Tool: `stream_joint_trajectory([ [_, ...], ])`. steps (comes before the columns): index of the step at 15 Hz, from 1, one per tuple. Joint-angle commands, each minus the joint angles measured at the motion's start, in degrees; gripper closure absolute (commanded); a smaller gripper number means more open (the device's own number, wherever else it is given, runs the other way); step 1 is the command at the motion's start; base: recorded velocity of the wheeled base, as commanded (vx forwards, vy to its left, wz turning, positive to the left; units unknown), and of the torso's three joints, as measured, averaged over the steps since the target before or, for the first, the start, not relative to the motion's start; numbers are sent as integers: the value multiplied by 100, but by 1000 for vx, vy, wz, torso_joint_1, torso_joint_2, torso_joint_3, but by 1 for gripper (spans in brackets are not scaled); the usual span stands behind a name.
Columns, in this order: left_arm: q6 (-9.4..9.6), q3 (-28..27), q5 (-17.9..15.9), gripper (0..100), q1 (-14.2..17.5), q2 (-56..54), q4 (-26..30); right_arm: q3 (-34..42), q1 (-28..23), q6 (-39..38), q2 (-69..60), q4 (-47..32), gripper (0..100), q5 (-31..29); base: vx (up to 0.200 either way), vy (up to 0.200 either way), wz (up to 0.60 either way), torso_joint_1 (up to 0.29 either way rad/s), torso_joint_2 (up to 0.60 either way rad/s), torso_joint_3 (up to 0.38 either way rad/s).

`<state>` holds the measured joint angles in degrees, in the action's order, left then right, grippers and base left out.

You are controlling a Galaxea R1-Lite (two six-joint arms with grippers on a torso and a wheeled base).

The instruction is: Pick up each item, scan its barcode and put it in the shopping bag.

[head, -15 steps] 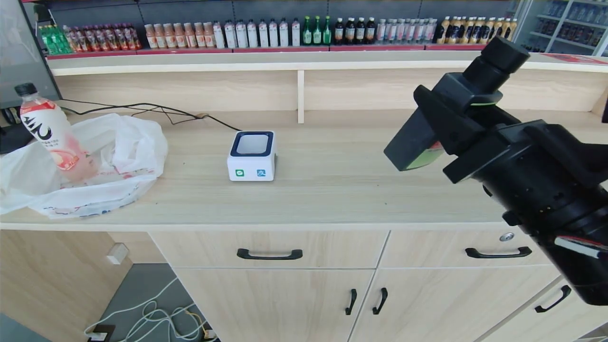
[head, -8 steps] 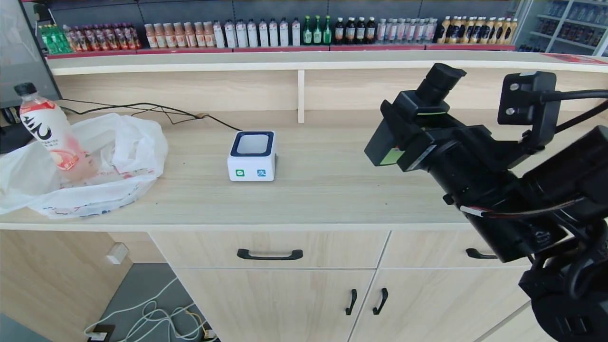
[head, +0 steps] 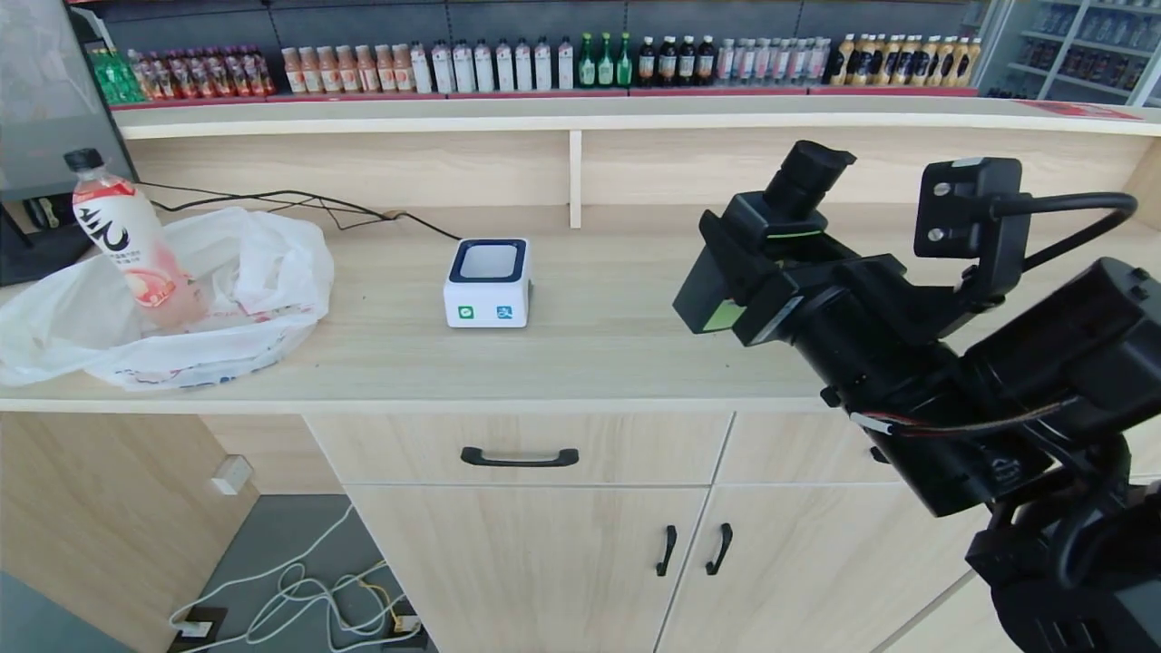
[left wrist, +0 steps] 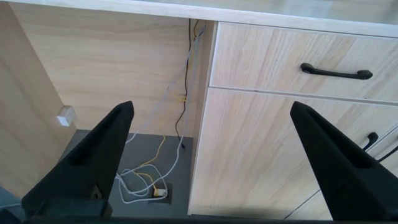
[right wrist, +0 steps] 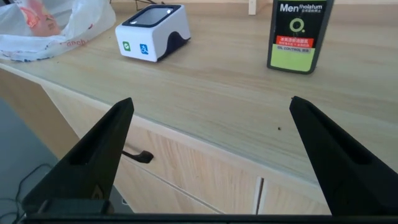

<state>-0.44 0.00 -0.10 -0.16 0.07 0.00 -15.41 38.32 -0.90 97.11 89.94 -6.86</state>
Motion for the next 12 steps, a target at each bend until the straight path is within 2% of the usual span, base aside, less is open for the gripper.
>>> stream_joint_trajectory([
  [1, 0, 0, 1, 0, 7, 1, 0, -32, -8, 2, -8, 6, 0, 1, 0, 0, 0, 0, 0, 0],
  [8, -9, 0, 1, 0, 7, 1, 0, -59, -8, 2, 18, 6, 0, -8, 0, 0, 0, 0, 0, 0],
  [12, -9, 0, 1, 0, 7, 1, 0, -1316, -536, 46, 361, 6, 0, -8, 0, 0, 0, 0, 0, 0],
])
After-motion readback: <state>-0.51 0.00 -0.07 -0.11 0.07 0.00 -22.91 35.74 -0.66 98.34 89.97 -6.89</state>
